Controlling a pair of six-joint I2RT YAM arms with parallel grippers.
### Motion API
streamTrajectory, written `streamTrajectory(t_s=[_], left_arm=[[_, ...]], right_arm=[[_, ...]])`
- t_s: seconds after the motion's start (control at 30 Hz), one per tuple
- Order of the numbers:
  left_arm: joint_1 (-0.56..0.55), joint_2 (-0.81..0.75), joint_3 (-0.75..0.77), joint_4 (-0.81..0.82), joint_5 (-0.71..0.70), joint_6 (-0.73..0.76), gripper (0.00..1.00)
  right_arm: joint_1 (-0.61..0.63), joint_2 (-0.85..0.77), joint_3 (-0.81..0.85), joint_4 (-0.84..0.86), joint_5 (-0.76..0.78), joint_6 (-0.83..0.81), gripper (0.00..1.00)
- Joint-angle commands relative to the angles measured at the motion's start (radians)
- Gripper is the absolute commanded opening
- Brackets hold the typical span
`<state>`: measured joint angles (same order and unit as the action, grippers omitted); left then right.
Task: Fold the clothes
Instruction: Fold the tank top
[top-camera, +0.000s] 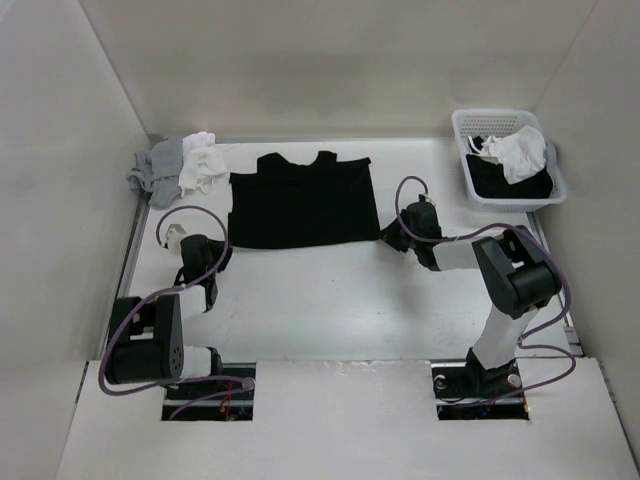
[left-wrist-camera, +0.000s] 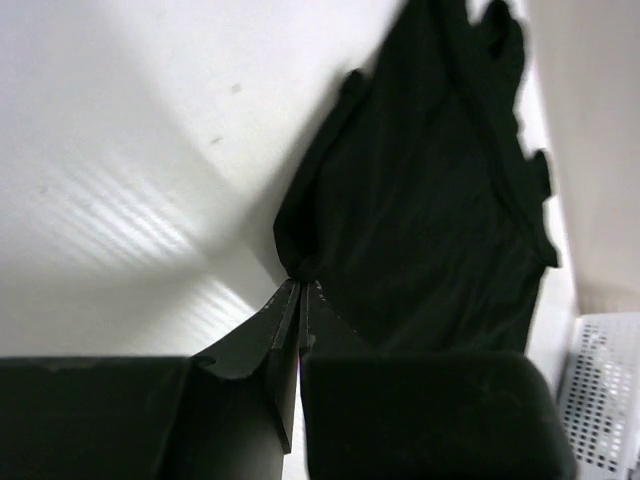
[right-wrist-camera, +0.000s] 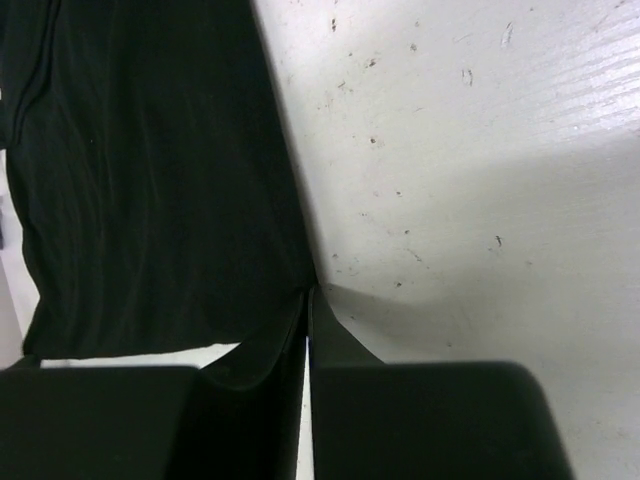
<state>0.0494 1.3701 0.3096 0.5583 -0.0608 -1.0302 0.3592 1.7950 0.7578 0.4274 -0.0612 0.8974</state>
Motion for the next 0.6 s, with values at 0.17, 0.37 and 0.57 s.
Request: streamTrajectory(t_s=[0.17, 0.37, 0.57], left_arm=[[-0.010, -0.271, 0.016, -0.087, 0.047, -0.005, 0.00], [-0.010, -0.670, 0.135, -0.416, 0.062, 0.071, 0.00], [-0.070, -0.977, 0.391, -0.727, 0.026, 0.150, 0.00]], right_arm=[[-0.001, -0.267, -0.103, 0.084, 0.023, -0.031, 0.01], [0.045, -0.797, -0.173, -0.230, 0.119, -0.158, 0.02], [0.213, -1.256, -0.011, -0.677, 0.302, -0.252, 0.02]])
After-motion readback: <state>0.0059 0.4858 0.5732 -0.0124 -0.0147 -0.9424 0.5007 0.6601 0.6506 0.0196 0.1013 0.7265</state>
